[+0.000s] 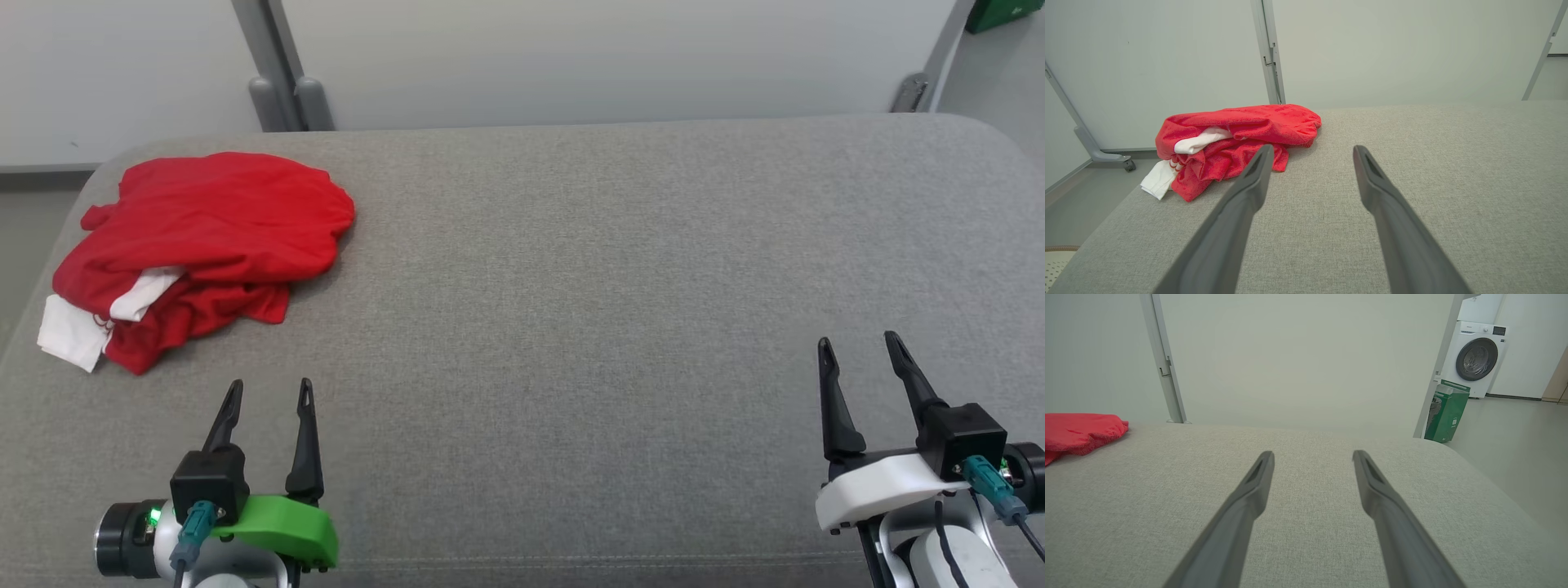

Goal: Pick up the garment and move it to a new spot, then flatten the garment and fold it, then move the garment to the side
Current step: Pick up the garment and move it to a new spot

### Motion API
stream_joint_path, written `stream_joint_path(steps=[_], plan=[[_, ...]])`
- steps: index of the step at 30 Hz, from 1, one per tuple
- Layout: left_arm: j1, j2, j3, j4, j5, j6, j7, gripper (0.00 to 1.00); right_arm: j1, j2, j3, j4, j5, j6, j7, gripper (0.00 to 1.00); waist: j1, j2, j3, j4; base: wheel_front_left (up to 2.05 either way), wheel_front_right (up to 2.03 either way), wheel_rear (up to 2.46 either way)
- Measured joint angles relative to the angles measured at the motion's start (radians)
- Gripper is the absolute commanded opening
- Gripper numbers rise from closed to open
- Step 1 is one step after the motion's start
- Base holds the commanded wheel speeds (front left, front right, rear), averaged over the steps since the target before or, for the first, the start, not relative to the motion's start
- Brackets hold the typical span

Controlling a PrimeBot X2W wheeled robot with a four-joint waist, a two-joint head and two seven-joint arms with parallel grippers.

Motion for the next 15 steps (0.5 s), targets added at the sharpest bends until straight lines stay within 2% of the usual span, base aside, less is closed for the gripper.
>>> stream_joint_path(steps=[15], plan=[[0.001, -0.002, 0.011, 0.016, 0.014, -0.008, 0.0, 1.0, 0.005, 0.012, 0.007, 0.002, 0.0, 0.017, 0.0, 1.0, 0.0, 0.0, -0.02, 0.176, 0.0, 0.0, 0.0]])
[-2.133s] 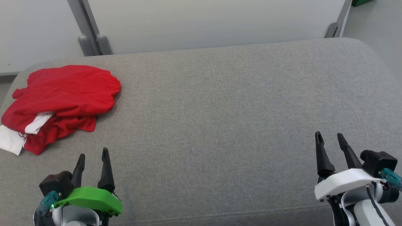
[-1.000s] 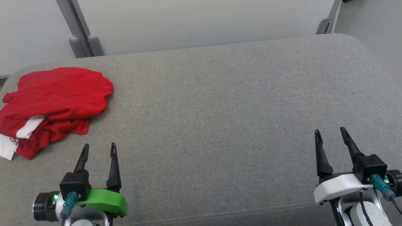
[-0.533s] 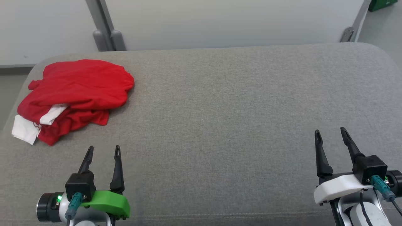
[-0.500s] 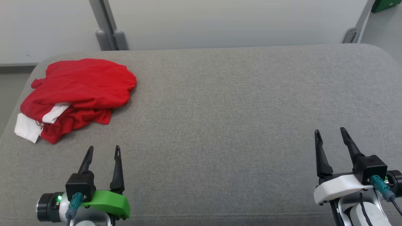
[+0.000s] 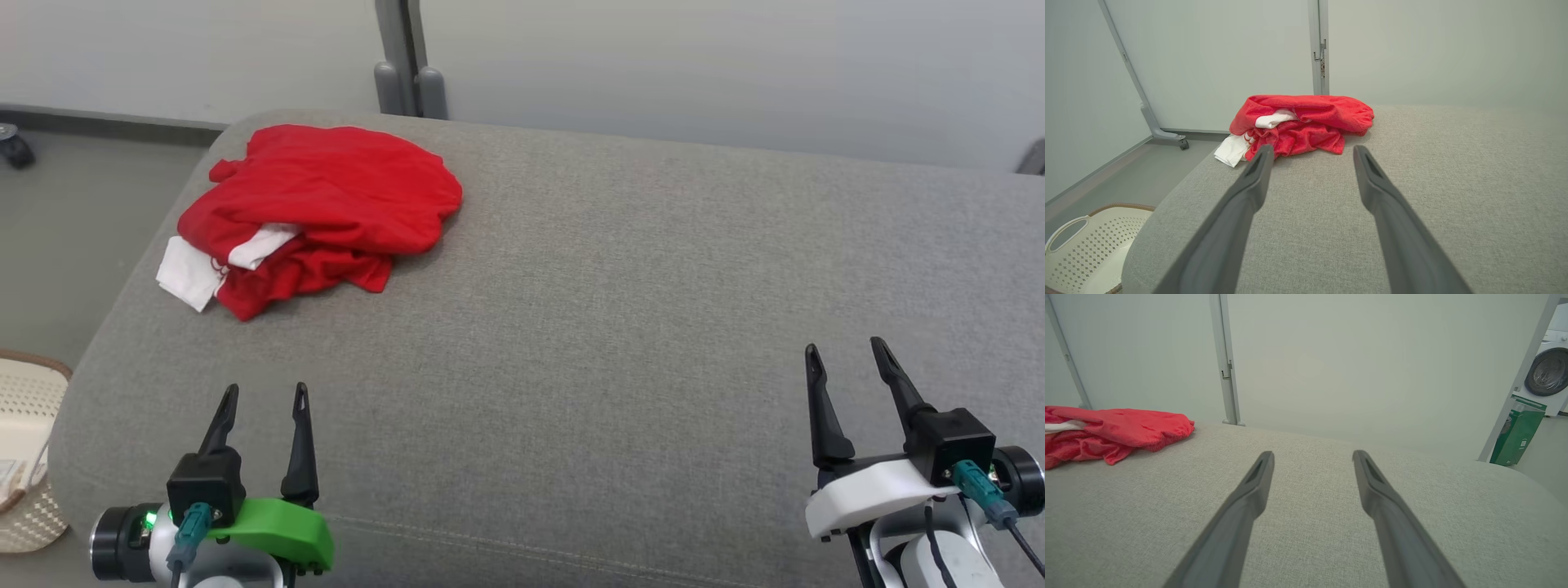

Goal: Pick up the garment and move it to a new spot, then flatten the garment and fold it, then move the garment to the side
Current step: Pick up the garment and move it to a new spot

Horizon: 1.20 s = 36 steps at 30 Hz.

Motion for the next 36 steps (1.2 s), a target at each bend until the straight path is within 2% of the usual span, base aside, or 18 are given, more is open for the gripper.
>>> stream_joint_path(steps=[8, 19, 24, 31, 36], plan=[[0.008, 0.001, 0.035, -0.007, 0.0, 0.0, 0.0, 1.0, 0.007, 0.011, 0.021, 0.001, -0.008, 0.01, 0.0, 1.0, 0.0, 0.0, -0.007, 0.074, 0.0, 0.0, 0.0], [0.011, 0.002, 0.095, -0.033, -0.026, 0.0, 0.0, 1.0, 0.002, 0.017, 0.031, -0.009, -0.02, 0.017, 0.0, 1.0, 0.0, 0.0, 0.047, 0.069, 0.0, 0.0, 0.0], [-0.072, 0.004, 0.133, -0.028, -0.073, -0.008, 0.0, 1.0, -0.014, 0.007, 0.03, -0.023, -0.039, 0.017, 0.0, 1.0, 0.0, 0.0, 0.097, 0.063, 0.0, 0.0, 0.0], [-0.238, 0.053, 0.194, 0.007, -0.131, -0.034, 0.025, 1.0, -0.076, -0.008, 0.042, -0.035, -0.062, 0.027, 0.0, 1.0, 0.0, 0.0, 0.184, 0.054, 0.0, 0.0, 0.0], [-0.379, 0.038, 0.267, 0.042, -0.3, -0.072, 0.132, 1.0, -0.117, -0.02, 0.05, -0.042, -0.077, 0.029, -0.001, 1.0, 0.0, 0.0, 0.251, 0.047, 0.0, 0.0, 0.0]])
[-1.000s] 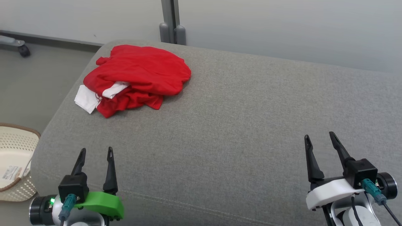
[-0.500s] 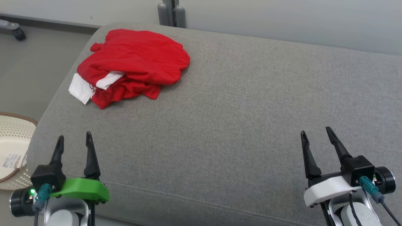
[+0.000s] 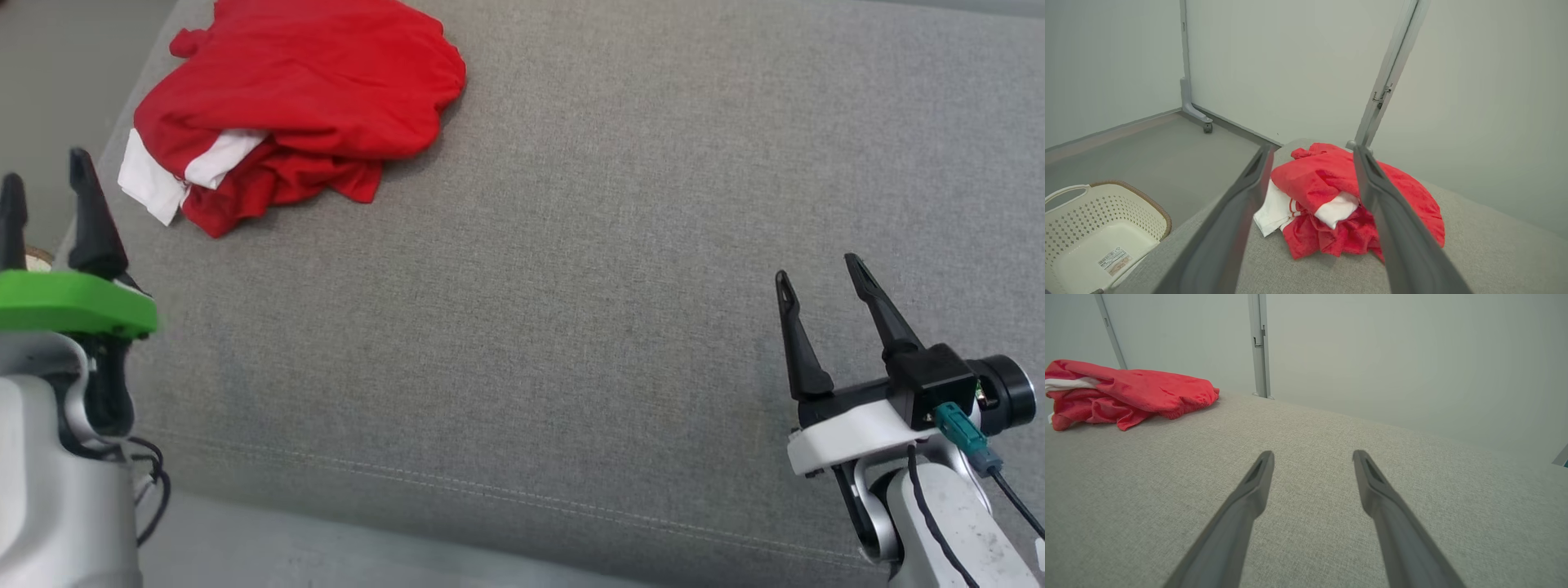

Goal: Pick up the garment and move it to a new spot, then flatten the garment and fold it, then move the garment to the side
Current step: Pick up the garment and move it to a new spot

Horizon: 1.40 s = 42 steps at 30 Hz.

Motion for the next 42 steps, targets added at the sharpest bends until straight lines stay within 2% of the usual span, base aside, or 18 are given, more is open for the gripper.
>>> stream_joint_path(steps=[2, 6, 13, 20, 24, 27, 36, 37, 38, 39, 42], plan=[[-0.056, 0.017, 0.025, 0.013, -0.034, -0.013, 0.048, 1.0, -0.019, -0.002, 0.002, -0.004, -0.004, 0.007, 0.0, 1.0, 0.0, 0.0, 0.028, -0.004, 0.0, 0.0, 0.0], [-0.209, 0.039, 0.092, 0.06, -0.21, -0.047, 0.204, 1.0, -0.07, -0.006, 0.012, -0.007, -0.023, 0.009, 0.0, 1.0, 0.0, 0.0, 0.098, -0.015, 0.0, 0.0, 0.0], [-0.35, 0.088, 0.159, 0.159, -0.381, -0.06, 0.391, 1.0, -0.169, 0.002, 0.028, -0.009, -0.029, 0.02, 0.0, 1.0, 0.0001, 0.0, 0.189, -0.042, 0.0, 0.0, 0.0], [-0.386, 0.113, 0.173, 0.281, -0.425, -0.054, 0.511, 1.0, -0.187, 0.015, 0.028, 0.013, -0.029, 0.021, 0.0, 1.0, 0.0001, 0.0, 0.228, -0.098, 0.0, 0.0, 0.0], [-0.394, 0.157, 0.163, 0.327, -0.42, -0.044, 0.553, 1.0, -0.187, 0.016, 0.025, 0.026, -0.028, 0.019, 0.0, 1.0, 0.0001, 0.0, 0.233, -0.125, 0.0, 0.0, 0.0], [-0.396, 0.178, 0.137, 0.36, -0.37, -0.036, 0.58, 1.0, -0.188, 0.017, 0.022, 0.029, -0.028, 0.019, 0.0, 1.0, 0.0001, 0.0, 0.231, -0.139, 0.0, 0.0, 0.0], [-0.416, 0.206, 0.132, 0.412, -0.361, -0.029, 0.599, 0.98, -0.198, 0.018, 0.022, 0.033, -0.027, 0.019, 0.0, 1.0, 0.0001, 0.0, 0.229, -0.161, 0.0, 0.0, 0.0], [-0.425, 0.205, 0.13, 0.417, -0.361, -0.029, 0.599, 0.5, -0.198, 0.017, 0.022, 0.033, -0.027, 0.019, 0.0, 1.0, 0.0001, 0.0, 0.23, -0.162, 0.0, 0.0, 0.0], [-0.431, 0.205, 0.128, 0.421, -0.361, -0.029, 0.599, 0.38, -0.198, 0.018, 0.022, 0.033, -0.027, 0.019, 0.0, 1.0, 0.0, 0.0, 0.231, -0.163, 0.0, 0.0, 0.0], [-0.437, 0.205, 0.126, 0.422, -0.361, -0.03, 0.595, 0.0, -0.198, 0.018, 0.021, 0.033, -0.027, 0.019, 0.0, 1.0, 0.0, 0.0, 0.232, -0.164, 0.0, 0.0, 0.0], [-0.451, 0.204, 0.123, 0.429, -0.36, -0.034, 0.583, 0.0, -0.198, 0.018, 0.021, 0.033, -0.027, 0.019, 0.0, 1.0, 0.0, 0.0, 0.235, -0.167, 0.0, 0.0, 0.0]])
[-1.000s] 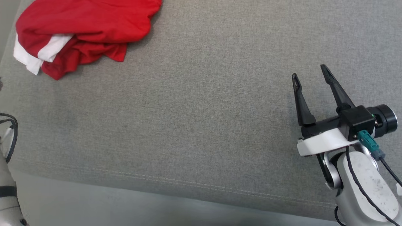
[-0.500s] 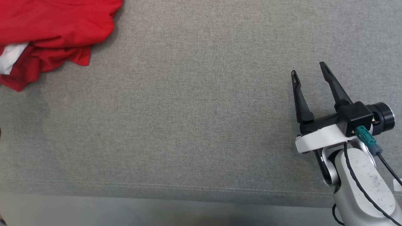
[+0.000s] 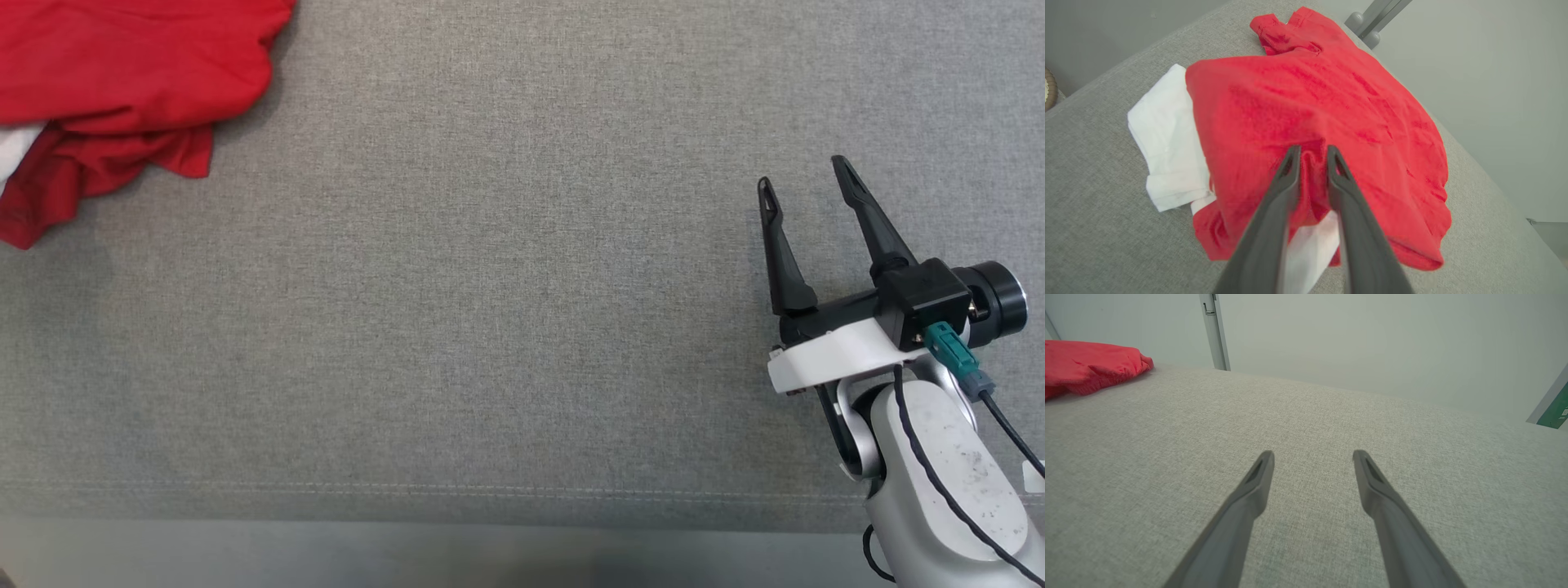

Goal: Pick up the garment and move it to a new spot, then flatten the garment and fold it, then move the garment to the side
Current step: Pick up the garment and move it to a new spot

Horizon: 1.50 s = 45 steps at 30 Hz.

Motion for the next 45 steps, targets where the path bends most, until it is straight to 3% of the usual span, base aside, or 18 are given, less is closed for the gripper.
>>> stream_joint_path(steps=[14, 27, 36, 45], plan=[[-0.101, 0.0, -0.122, -0.053, 0.066, -0.067, -0.041, 0.0, 0.0, 0.003, -0.021, 0.015, 0.01, -0.004, 0.0, 1.0, 0.0, 0.0, -0.033, 0.013, 0.0, 0.0, 0.0], [-0.16, -0.029, -0.231, -0.18, 0.095, -0.079, -0.049, 0.0, 0.002, 0.037, -0.001, 0.042, 0.048, -0.004, 0.0, 1.0, 0.0, 0.0, -0.118, 0.02, 0.0, 0.0, 0.0], [-0.16, -0.086, -0.355, -0.296, 0.072, -0.079, -0.017, 0.0, 0.028, 0.052, 0.003, 0.053, 0.063, -0.004, 0.0, 1.0, 0.0, 0.0001, -0.175, -0.021, 0.0, 0.0, 0.0], [-0.117, -0.09, -0.4, -0.364, 0.018, -0.079, 0.002, 0.0, 0.061, 0.06, 0.0, 0.055, 0.071, -0.012, 0.0, 1.0, 0.0, 0.0, -0.232, -0.09, 0.0, 0.0, 0.0]])
